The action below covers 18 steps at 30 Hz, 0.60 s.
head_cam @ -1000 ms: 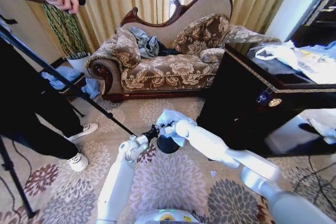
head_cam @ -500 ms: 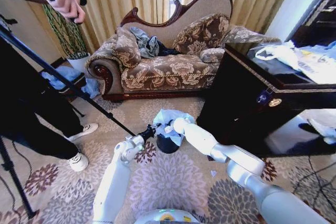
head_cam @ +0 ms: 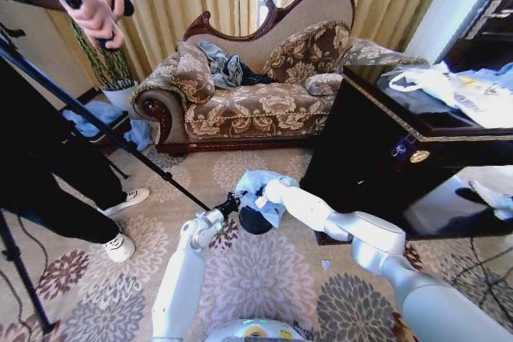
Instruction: Place a garbage bag over the trash bin.
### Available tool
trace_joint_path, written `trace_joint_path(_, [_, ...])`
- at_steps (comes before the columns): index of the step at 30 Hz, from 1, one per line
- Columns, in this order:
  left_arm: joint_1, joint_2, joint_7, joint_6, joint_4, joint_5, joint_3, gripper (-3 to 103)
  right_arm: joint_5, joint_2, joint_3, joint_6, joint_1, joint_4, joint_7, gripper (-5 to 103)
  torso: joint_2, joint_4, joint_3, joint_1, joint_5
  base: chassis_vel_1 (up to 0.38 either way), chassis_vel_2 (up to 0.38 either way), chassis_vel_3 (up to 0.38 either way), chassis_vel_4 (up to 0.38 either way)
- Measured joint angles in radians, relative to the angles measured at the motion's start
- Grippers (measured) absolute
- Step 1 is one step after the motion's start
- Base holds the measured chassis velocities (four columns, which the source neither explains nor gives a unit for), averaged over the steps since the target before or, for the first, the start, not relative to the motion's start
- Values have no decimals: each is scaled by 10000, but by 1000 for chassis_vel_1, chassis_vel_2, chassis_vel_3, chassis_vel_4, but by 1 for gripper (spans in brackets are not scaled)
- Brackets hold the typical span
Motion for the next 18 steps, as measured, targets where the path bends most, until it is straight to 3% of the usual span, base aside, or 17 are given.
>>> trace_joint_path(9, [-79, -373, 81, -142, 314, 57, -591, 0, -560, 1144, -373, 911, 378, -1878, -133, 0, 0, 1, 0, 0, -2, 0, 0, 0, 0])
trace_joint_path(18, [-836, -593, 100, -360, 1220, 209, -692, 0, -488, 1160, -918, 1085, 578, -2266, -471, 0, 0, -3, 1, 1, 0, 0, 0, 0, 0])
